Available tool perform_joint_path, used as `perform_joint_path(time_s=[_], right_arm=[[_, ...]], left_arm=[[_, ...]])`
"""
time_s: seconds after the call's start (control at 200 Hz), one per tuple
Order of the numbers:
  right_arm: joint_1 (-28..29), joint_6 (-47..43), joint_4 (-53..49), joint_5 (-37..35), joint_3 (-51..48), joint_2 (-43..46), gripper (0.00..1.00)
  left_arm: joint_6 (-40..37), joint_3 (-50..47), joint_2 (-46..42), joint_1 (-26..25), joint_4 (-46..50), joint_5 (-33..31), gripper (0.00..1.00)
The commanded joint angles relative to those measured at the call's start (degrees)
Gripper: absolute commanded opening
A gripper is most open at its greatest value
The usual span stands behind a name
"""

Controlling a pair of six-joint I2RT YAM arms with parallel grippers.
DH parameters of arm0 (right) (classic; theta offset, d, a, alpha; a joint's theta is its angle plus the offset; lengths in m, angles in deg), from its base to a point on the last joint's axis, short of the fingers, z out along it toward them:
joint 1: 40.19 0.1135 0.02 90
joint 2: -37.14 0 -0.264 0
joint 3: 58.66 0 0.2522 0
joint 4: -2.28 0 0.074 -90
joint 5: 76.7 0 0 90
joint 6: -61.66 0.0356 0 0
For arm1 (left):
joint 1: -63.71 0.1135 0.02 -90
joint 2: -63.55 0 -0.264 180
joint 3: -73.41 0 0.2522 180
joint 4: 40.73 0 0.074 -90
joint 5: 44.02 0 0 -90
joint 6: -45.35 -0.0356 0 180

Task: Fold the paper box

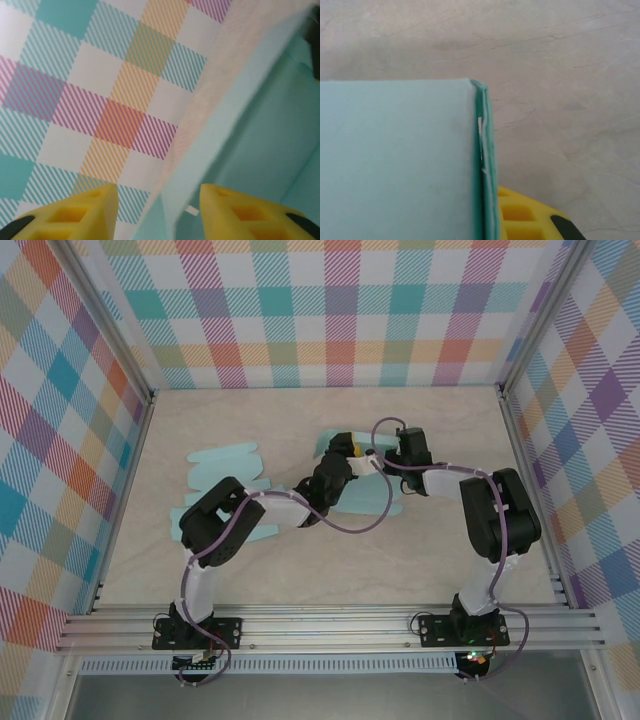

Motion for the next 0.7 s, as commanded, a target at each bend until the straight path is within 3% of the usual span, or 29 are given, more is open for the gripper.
perform_joint_path(time_s=[0.0,0.16,0.205,0.28,0.505,0.605,0.695], right_arm=[[1.2,-1.9,0.8,-4.6,0.0,1.8,0.07],[1.8,-2.7,0.6,-7.0,-2.3,5.6,0.02],[1.8,-2.7,0.5,-7.4,-3.0,6.9,0.0],[1.8,-2.9,0.2,-7.7,-4.5,9.3,0.0],[1.8,-4.8,-3.3,-5.7,-7.3,17.5,0.0],[1.8,-5.8,-5.4,-3.7,-8.4,21.4,0.0],[1.8,-5.9,-8.3,-2.7,-8.9,24.8,0.0]], left_arm=[[13.7,-0.5,-6.6,-0.3,3.6,-2.0,0.57],[29.1,-2.8,-14.4,-0.3,9.1,-4.9,0.76],[33.9,-3.1,-17.1,-0.4,12.1,-5.8,0.91],[43.3,-3.7,-22.0,-0.3,17.4,-8.2,1.0],[72.9,-4.2,-34.8,3.3,37.7,-11.1,1.0],[84.6,-3.7,-37.8,7.4,47.2,-4.7,1.0],[89.5,-2.8,-38.2,10.1,52.1,3.5,1.0]])
